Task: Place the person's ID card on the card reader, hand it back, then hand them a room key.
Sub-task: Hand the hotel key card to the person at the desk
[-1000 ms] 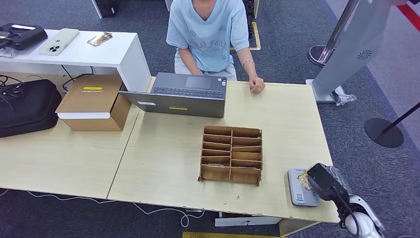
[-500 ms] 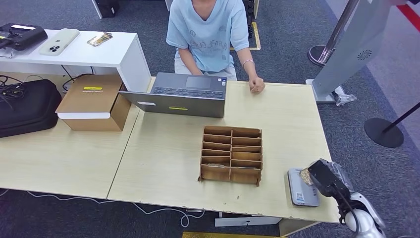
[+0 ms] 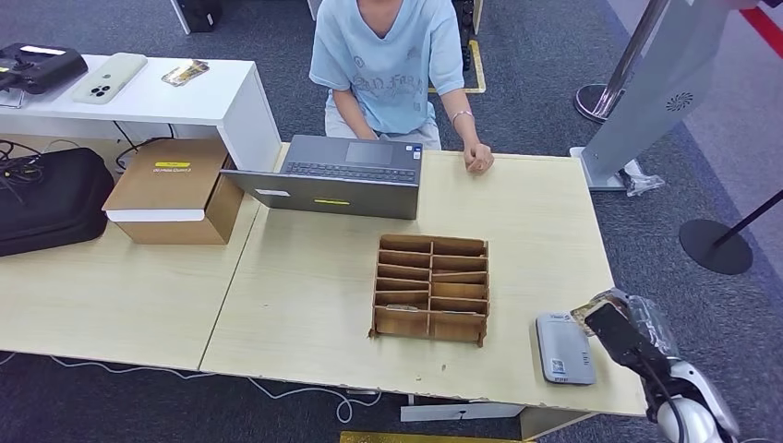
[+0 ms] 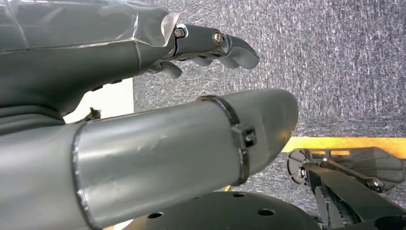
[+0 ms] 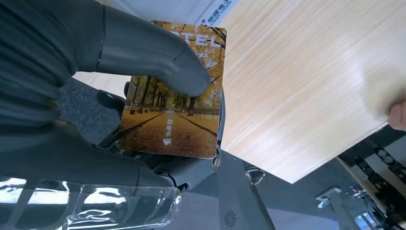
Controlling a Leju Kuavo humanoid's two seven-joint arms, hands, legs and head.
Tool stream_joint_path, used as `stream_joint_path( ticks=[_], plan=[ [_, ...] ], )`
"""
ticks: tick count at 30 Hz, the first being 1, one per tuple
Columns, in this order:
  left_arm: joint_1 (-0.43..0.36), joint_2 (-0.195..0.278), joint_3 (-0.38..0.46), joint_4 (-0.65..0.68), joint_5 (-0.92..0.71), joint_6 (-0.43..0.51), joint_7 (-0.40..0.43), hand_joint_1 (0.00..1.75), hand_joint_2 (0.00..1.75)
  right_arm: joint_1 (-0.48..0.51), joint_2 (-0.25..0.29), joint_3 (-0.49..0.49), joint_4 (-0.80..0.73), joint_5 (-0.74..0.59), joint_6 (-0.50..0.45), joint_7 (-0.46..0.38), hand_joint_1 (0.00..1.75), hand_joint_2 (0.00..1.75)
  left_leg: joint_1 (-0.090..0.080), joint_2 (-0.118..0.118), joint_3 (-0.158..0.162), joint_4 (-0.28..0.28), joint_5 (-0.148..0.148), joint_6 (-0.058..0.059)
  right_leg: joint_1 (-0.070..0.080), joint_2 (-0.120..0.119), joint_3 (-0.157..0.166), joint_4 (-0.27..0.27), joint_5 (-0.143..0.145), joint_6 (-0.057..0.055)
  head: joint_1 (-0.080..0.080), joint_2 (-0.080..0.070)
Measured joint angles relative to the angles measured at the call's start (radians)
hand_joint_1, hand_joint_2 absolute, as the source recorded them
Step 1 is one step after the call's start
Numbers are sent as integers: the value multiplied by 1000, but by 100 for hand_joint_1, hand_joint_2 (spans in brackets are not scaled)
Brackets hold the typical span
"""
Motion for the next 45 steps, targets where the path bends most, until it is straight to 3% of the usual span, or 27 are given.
stream_joint_path(
  ticks=[8, 14, 18, 29, 36, 45],
  plan=[
    [-1, -4, 0, 0, -6, 0, 0, 0, 0, 4, 11, -3, -89, 135, -76, 6, 175, 175, 0, 0, 0, 0, 0, 0, 0, 0, 0, 0, 0, 0, 0, 0],
    [-1, -5, 0, 0, -8, 0, 0, 0, 0, 1, 20, 1, -117, 160, -91, 12, 175, 175, 0, 0, 0, 0, 0, 0, 0, 0, 0, 0, 0, 0, 0, 0],
    [-2, -5, 0, 0, -14, 0, 0, 0, 0, -19, 27, 12, -124, 275, -157, 20, 175, 175, 0, 0, -1, 0, 0, 0, 0, 1, 0, 0, 0, 0, 0, 0],
    [-6, -5, 0, 0, -40, -8, -11, 0, 0, -227, 38, 118, -96, 519, -333, 25, 175, 175, 0, 1, 0, 0, 1, -1, 0, 2, 0, 1, 0, 0, 0, 0],
    [-10, -8, 0, 0, -41, -8, -19, 0, 0, -389, 44, 209, -23, 543, -385, 9, 175, 175, 0, 1, 0, 0, 1, -1, 0, 1, 0, 1, 0, 0, 0, 0],
    [-13, -9, 0, 0, -56, -8, -19, 0, 0, -513, 60, 310, 21, 623, -489, -34, 175, 175, 0, 0, 0, 0, 1, -1, 0, 1, 0, 1, 0, 0, 0, 0]
  ],
)
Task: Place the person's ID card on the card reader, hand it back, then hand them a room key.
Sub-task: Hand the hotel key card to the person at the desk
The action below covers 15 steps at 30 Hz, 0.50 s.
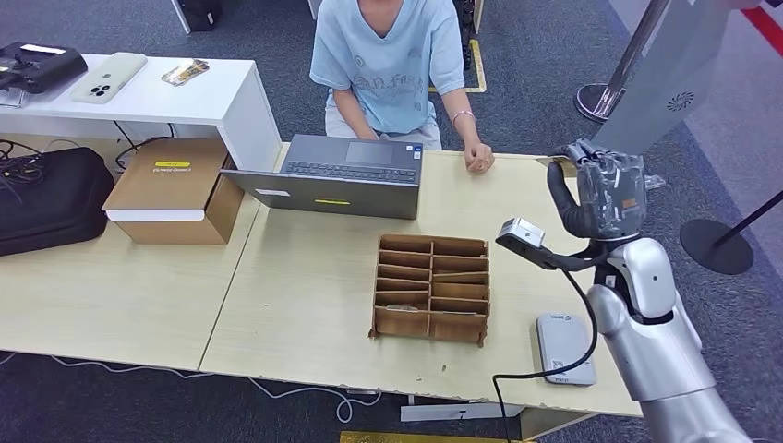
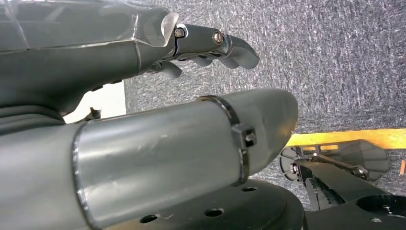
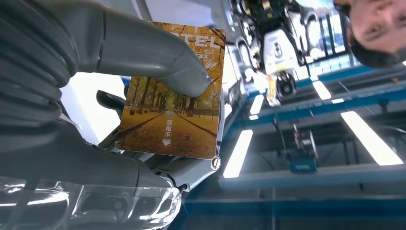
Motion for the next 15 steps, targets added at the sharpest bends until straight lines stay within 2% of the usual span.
stream_joint_path(
  ticks=[7, 15],
  plan=[
    [-1, 0, 0, 0, -15, -1, -2, 0, 0, -110, 28, 73, 58, 69, -12, -6, 175, 175, 0, 0, 0, 0, 0, 0, 0, 0, 0, 0, 0, 0, 0, 0],
    [-3, 0, 0, 0, -27, -8, -2, 0, 0, -286, 101, 173, 184, 118, 56, 16, 175, 175, 0, 0, 0, 0, 1, -1, 0, 1, 0, 1, 0, 0, 0, 0]
  ],
)
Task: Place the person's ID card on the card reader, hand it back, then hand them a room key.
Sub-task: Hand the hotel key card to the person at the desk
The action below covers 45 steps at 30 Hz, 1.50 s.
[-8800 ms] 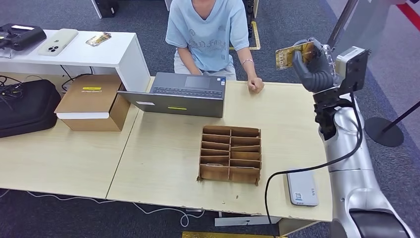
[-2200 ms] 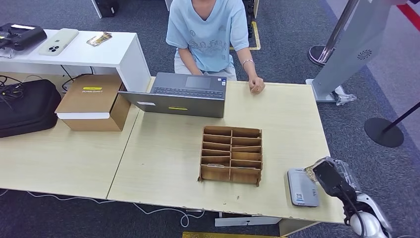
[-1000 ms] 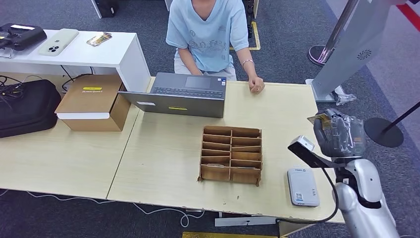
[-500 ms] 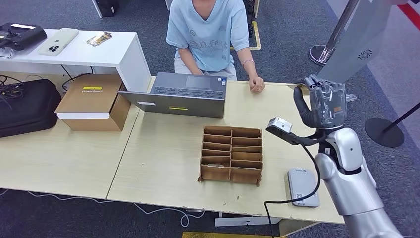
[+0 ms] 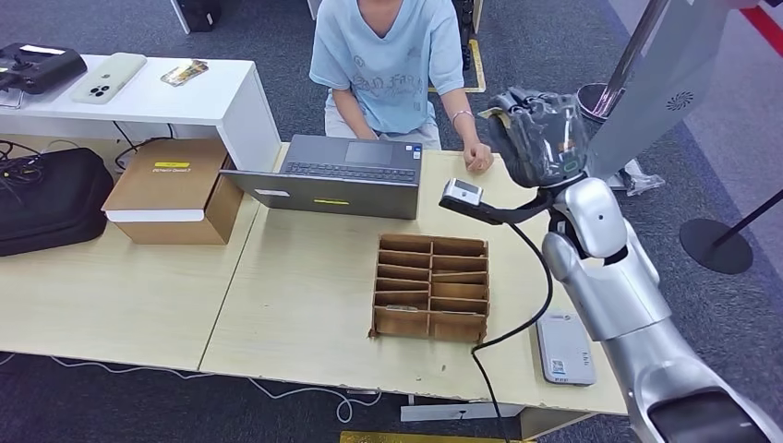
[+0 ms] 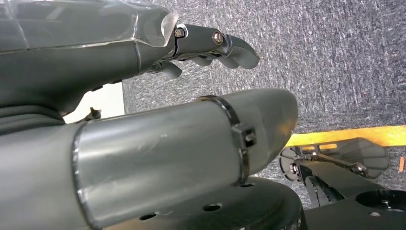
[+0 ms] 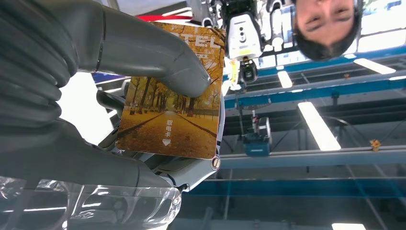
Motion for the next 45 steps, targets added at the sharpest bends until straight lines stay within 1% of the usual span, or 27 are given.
stream_joint_path(
  ticks=[9, 14, 21, 24, 28, 32, 35, 40, 45],
  plan=[
    [-2, 0, 0, 0, -11, -7, 0, 0, 0, -200, 103, 87, 165, 63, 40, 38, 175, 175, 0, 0, 0, 0, 0, 0, 0, 0, 0, 0, 0, 0, 0, 0],
    [-4, 1, -2, 0, -20, -12, 0, 0, 0, -294, 160, 117, 269, 71, 108, 67, 175, 175, 0, 0, 0, 0, 0, 0, 0, 0, 0, 0, 0, 0, 0, 0],
    [-4, 5, -2, 0, -27, -22, 0, 0, 0, -399, 224, 157, 429, 127, 182, 111, 175, 175, 0, 0, 0, 0, 0, -1, 0, 0, 0, 0, 0, -1, 0, 0],
    [-5, 6, -2, 0, -27, -23, 0, 0, 0, -444, 258, 168, 504, 128, 228, 128, 175, 175, 0, 0, 0, 0, 1, -1, 0, 0, 0, 0, 0, -1, 0, 0],
    [-5, 7, -2, 0, -26, -26, 0, 0, 0, -493, 296, 174, 583, 101, 292, 137, 175, 175, 0, 0, 0, 0, 1, -1, 0, 0, 0, 0, 0, -1, 0, 0],
    [-5, 8, -2, 0, -30, -31, 0, 0, 0, -541, 330, 168, 664, 43, 391, 147, 175, 175, 0, 0, 0, 0, 1, -1, 0, 0, 0, 0, 0, -1, 0, 0],
    [-5, 9, -2, 0, -34, -34, 0, 0, 0, -570, 350, 154, 711, 12, 446, 161, 175, 175, 0, 0, 0, 0, 1, -1, 0, 0, 0, 0, 0, -1, 0, 0],
    [-5, 10, -3, 0, -38, -36, 0, 0, 0, -606, 370, 145, 772, 11, 511, 198, 175, 175, 0, 0, 0, 0, 1, -1, 0, 0, 0, 0, 1, -1, 0, 0],
    [-6, 10, -4, 0, -45, -41, 0, 0, 0, -623, 381, 141, 814, 9, 548, 241, 175, 175, 0, 0, 0, 1, 1, -1, 0, 1, 0, 0, 1, -1, 0, 0]
  ],
)
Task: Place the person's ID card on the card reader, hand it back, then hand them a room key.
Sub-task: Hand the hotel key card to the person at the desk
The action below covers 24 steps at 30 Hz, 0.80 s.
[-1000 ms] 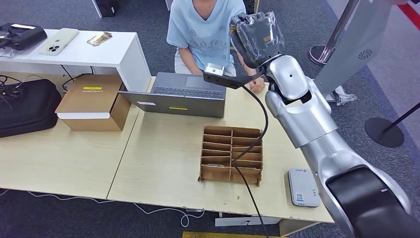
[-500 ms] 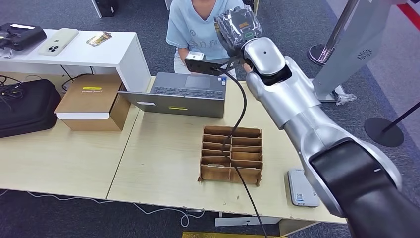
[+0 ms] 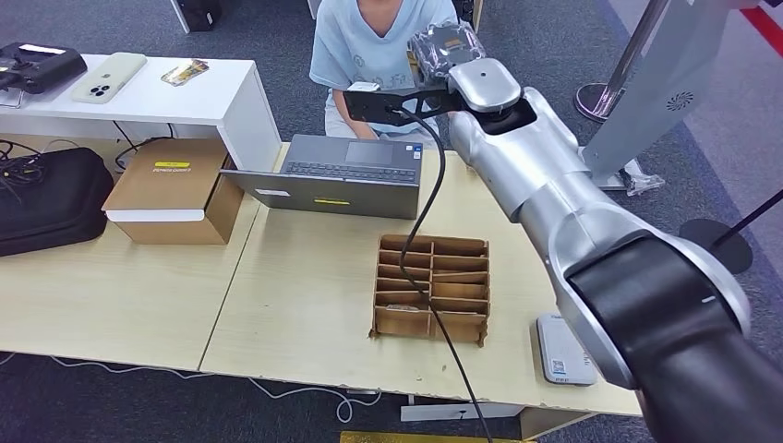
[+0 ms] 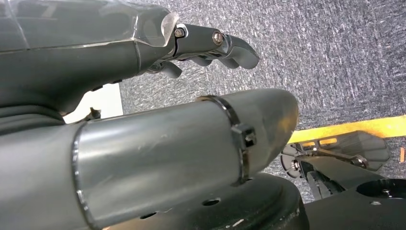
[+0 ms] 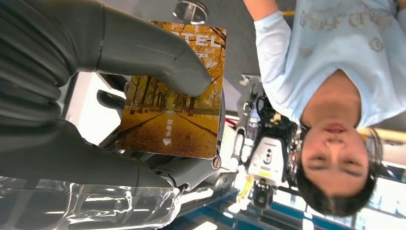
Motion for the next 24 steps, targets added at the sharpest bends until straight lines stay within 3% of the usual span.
stream_joint_path(
  ticks=[24],
  plan=[
    [-2, 0, -19, 0, -20, -4, 0, 0, 0, 11, 11, -75, 75, -33, -4, 41, 175, 175, 0, 0, 0, 0, 0, 0, 0, 0, 0, 0, 0, 0, 0, 0]
  ],
)
